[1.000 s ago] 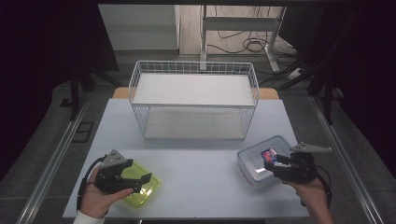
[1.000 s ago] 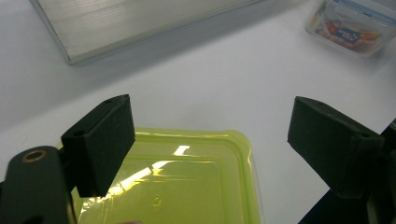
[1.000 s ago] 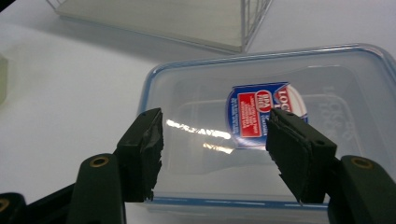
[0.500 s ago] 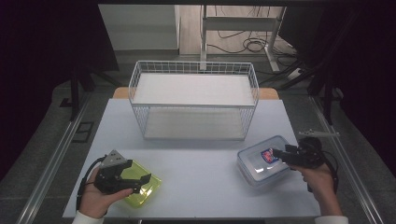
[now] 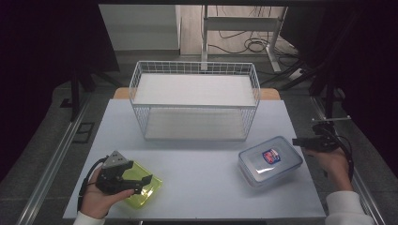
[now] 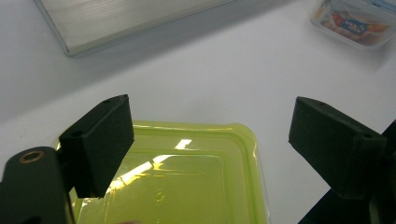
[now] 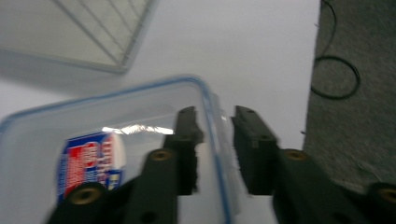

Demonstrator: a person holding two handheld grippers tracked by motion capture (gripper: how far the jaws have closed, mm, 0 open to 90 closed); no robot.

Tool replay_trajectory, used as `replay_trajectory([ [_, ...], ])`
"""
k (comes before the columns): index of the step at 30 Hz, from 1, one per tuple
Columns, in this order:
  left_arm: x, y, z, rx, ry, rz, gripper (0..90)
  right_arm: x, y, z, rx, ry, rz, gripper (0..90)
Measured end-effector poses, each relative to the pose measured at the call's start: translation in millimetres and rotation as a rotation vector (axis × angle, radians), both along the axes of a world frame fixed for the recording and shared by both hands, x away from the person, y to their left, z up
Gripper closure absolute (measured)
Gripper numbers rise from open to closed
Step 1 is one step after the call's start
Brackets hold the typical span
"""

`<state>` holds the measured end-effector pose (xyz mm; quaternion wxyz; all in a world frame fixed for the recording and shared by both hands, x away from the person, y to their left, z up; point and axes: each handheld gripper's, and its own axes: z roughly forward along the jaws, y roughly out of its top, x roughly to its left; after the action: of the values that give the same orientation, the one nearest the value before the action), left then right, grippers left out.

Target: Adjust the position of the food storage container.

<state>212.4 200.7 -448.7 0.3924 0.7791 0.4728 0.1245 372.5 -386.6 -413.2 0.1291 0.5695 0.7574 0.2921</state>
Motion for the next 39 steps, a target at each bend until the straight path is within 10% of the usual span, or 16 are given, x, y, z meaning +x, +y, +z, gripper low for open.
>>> replay_trajectory([
  [15, -0.8, -0.5, -1.0, 0.011, 0.003, 0.000, 13.7, 14.4, -3.7, -32.4, -0.189, 0.132, -0.014, 89.4],
  [39, -0.3, -7.3, -2.2, 0.021, 0.010, -0.019, 13.7, -23.6, 1.9, -37.1, -0.139, 0.173, 0.089, 89.6],
])
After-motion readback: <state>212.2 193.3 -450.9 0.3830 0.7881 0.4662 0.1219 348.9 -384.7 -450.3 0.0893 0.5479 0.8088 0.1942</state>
